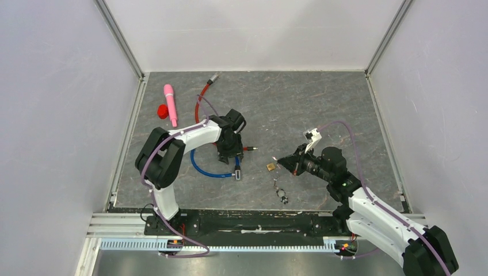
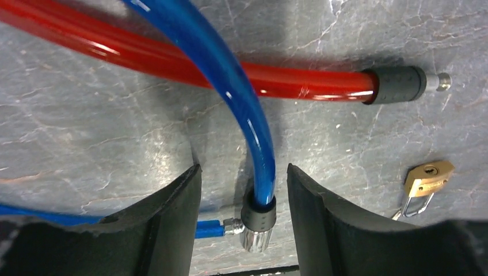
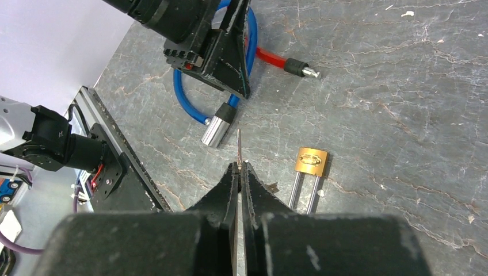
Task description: Unlock with the key
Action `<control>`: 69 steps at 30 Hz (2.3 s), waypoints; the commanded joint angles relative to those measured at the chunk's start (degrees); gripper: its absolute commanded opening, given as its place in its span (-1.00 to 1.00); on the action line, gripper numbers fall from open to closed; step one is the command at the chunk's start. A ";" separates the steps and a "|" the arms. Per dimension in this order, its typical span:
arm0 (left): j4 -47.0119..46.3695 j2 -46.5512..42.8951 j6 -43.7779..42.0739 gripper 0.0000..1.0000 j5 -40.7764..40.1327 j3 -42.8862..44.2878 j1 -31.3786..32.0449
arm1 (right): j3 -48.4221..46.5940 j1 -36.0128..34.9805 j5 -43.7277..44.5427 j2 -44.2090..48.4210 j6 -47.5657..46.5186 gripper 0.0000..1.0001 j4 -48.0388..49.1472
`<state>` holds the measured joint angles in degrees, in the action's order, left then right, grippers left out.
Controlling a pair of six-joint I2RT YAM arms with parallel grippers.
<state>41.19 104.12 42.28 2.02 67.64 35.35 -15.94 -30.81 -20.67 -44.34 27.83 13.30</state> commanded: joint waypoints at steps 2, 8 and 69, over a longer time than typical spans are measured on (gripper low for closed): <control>-0.14 4.15 -1.62 0.16 -1.08 4.24 1.41 | -1.40 -0.41 0.50 -0.91 -0.12 -1.00 3.72; 2.04 7.31 0.27 -0.06 -1.84 5.21 3.38 | -1.18 -0.37 0.41 -1.54 0.12 -1.00 4.74; -22.18 -32.90 44.91 -0.95 13.62 -16.30 -7.01 | -5.85 -14.19 8.82 -14.86 6.92 -1.00 21.15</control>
<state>21.96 73.69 84.73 14.04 51.44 28.40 -20.03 -44.80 -13.78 -60.34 34.94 33.04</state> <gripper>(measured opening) 0.094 0.007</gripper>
